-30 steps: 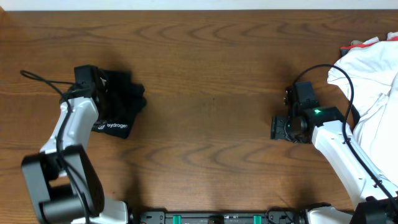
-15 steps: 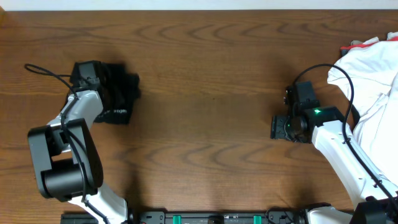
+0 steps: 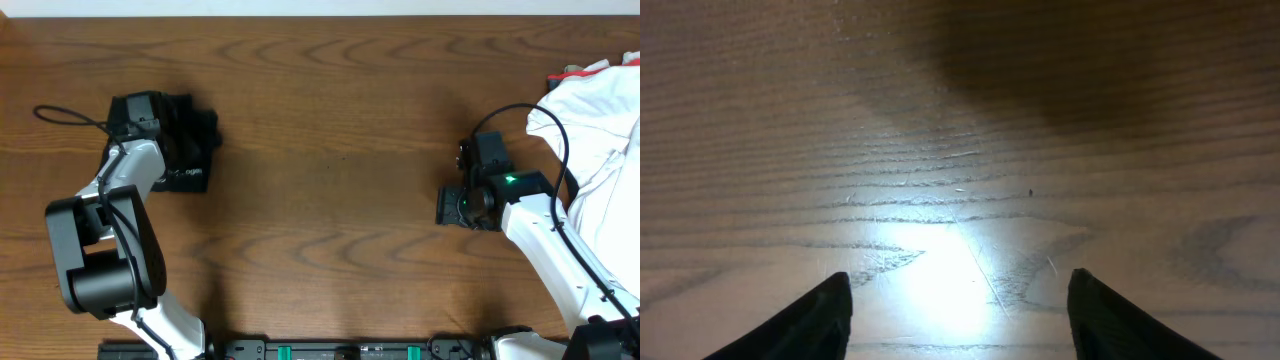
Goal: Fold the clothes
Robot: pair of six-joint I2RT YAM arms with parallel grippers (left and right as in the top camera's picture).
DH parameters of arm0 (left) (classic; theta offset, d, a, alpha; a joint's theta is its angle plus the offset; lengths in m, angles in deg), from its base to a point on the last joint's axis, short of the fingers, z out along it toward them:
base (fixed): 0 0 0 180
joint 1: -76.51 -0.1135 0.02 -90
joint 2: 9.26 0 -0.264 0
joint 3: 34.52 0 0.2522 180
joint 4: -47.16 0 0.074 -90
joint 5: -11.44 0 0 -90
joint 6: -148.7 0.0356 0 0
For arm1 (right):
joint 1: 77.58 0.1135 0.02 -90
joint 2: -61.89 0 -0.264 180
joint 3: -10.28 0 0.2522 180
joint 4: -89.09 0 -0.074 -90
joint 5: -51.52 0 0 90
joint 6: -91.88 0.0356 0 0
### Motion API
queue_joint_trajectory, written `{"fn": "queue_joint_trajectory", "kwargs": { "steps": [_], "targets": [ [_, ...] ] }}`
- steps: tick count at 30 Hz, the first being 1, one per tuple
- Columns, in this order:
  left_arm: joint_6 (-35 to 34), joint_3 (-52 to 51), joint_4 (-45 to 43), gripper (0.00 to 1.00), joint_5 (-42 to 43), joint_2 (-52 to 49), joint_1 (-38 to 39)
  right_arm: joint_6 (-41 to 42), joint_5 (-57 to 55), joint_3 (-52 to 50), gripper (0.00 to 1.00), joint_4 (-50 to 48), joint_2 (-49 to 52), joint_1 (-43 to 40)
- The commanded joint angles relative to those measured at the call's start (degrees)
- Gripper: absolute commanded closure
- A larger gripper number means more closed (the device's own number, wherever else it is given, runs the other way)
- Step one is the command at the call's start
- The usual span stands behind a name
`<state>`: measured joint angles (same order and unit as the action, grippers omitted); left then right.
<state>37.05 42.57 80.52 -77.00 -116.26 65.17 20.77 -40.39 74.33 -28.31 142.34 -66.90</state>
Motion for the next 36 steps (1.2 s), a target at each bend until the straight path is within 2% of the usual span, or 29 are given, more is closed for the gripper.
{"fn": "queue_joint_trajectory", "kwargs": {
  "steps": [1, 3, 4, 7, 10, 14, 16, 18, 21, 23, 30, 36],
  "targets": [
    [5.31, 1.64, 5.90, 0.43, -0.74, 3.89, -0.11, 0.35, 0.09, 0.28, 0.34, -0.26, -0.50, -0.22],
    [6.43, 3.80, 10.43, 0.21, -0.74, 8.31, -0.11, 0.35, 0.09, 0.28, 0.34, -0.98, -0.50, -0.22],
    [6.43, 4.70, 12.39, 0.18, -0.72, 10.43, -0.11, 0.35, 0.15, 0.28, 0.34, -1.46, -0.52, -0.22],
    [6.49, 7.26, 18.21, 0.13, 1.09, 18.08, -0.09, 0.35, 0.24, 0.31, 0.33, -3.04, -0.68, -0.28],
    [8.59, 7.82, 19.91, 0.06, 4.37, 25.86, -0.09, 0.35, 0.92, 0.55, 0.31, -4.48, -1.57, -0.61],
    [9.49, 7.82, 23.45, 0.06, 8.46, 34.18, 0.83, 0.20, 0.98, 2.08, 0.29, -4.57, -4.48, -2.16],
    [11.50, 7.74, 26.49, 0.18, 7.37, 36.33, 1.70, 0.11, 1.49, 2.93, 0.28, -4.76, -6.47, -3.08],
    [11.50, 7.50, 29.16, 0.44, 5.14, 36.44, 1.92, 0.09, 2.47, 3.28, 0.27, -5.42, -8.31, -3.65],
    [11.54, 5.14, 29.99, 0.73, 2.97, 34.40, 1.92, 0.13, 3.08, 3.28, 0.28, -6.10, -10.36, -3.76],
    [11.54, 2.69, 27.30, 0.93, 0.57, 30.53, 1.92, 0.13, 3.78, 3.28, 0.29, -5.92, -10.82, -3.76],
    [11.56, 0.63, 12.70, 0.94, 0.90, 15.54, 1.77, 0.13, 5.42, 3.23, 0.29, -4.35, -10.67, -3.69],
    [11.56, 0.63, 6.80, 0.94, 0.94, 4.85, 1.77, 0.13, 5.18, 3.21, 0.29, -2.10, -10.64, -3.69]
  ]
}}
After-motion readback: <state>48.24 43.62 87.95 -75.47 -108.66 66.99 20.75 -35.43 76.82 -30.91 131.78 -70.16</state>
